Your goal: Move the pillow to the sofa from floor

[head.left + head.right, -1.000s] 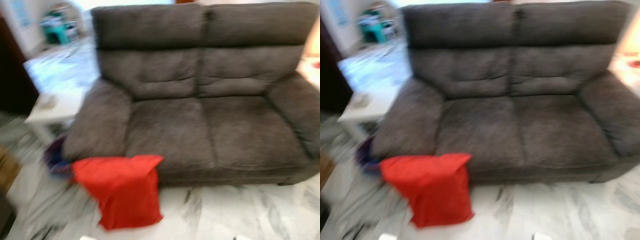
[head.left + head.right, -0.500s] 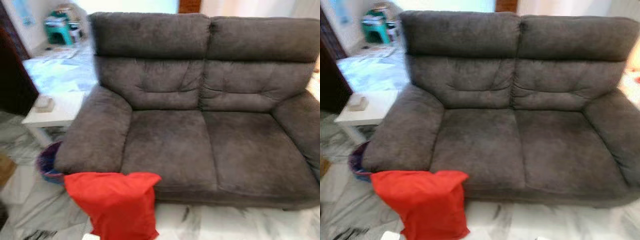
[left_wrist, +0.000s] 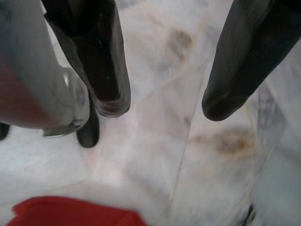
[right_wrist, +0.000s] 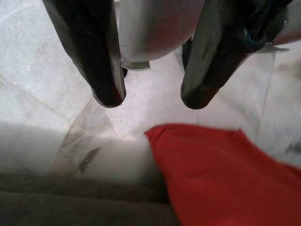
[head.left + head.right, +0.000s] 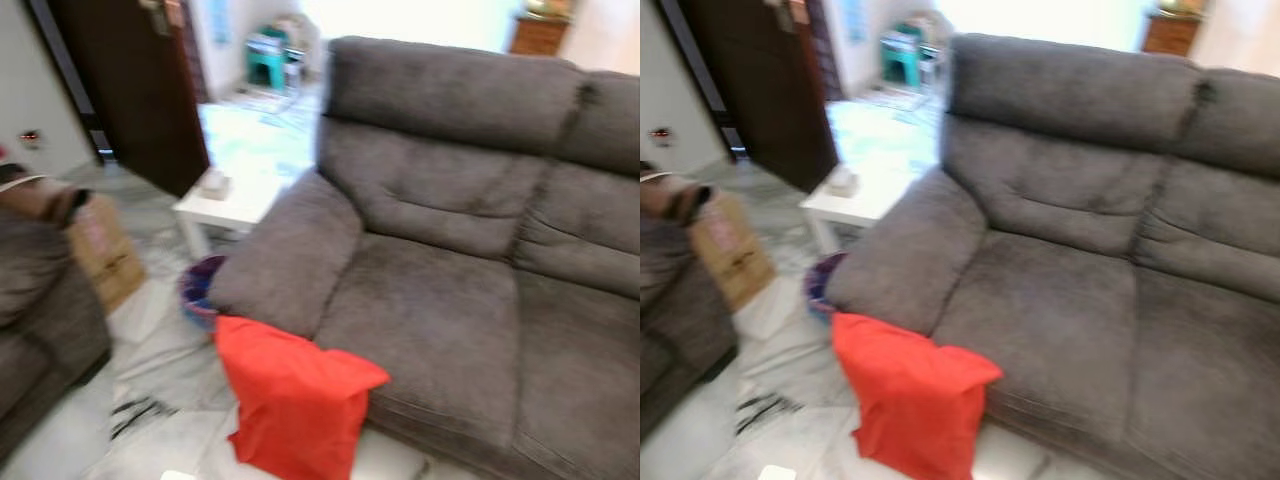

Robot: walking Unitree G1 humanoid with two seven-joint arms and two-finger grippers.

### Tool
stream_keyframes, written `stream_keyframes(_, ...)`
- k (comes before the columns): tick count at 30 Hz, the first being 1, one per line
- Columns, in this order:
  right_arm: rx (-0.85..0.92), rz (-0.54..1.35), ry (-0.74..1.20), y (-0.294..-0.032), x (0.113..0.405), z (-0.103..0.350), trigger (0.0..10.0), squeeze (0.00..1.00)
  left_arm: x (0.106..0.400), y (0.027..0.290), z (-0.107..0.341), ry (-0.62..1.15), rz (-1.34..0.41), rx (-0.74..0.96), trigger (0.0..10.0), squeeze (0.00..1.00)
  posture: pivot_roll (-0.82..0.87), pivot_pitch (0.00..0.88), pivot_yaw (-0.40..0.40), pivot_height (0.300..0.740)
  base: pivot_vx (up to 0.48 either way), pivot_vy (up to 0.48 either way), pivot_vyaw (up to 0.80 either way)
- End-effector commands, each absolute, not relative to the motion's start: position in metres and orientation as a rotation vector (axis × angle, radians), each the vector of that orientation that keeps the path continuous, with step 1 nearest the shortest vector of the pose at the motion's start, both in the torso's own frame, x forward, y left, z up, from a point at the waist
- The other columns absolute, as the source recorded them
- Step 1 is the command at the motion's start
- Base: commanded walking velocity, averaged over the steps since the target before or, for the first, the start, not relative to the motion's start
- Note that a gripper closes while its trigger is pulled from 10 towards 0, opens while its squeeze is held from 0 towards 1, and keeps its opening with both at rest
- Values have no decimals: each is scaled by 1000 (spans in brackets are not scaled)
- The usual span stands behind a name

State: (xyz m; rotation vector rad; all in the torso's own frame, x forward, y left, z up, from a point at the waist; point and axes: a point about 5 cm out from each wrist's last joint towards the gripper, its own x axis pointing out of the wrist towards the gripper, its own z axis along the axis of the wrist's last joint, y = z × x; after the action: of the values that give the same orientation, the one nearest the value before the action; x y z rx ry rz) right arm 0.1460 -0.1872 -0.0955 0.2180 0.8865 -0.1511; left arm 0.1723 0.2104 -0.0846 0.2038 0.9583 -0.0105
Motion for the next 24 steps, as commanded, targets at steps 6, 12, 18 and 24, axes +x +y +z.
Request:
stream_keyframes(6, 233, -134, 888, -183, 142, -97, 10000, 0, 169, 212, -86, 968, -33, 248, 10000, 0, -72, 61, 44, 740, 0, 0, 800)
stream_keyframes(12, 283, -205, 818, -213, 144, -90, 10000, 0, 171, 213, -84, 930, -21, 239, 10000, 0, -80, 59, 56, 740, 0, 0, 267)
stream_keyframes(18, 251, -174, 562, -228, 201, -56, 10000, 0, 179, 211, -76, 785, -33, 246, 10000, 0, -71, 48, 59, 740, 0, 0, 0)
stream_keyframes(24, 245, -127, 406, -222, 227, -35, 10000, 0, 270, 194, -4, 343, -93, 222, 10000, 0, -72, 38, 61, 740, 0, 0, 0)
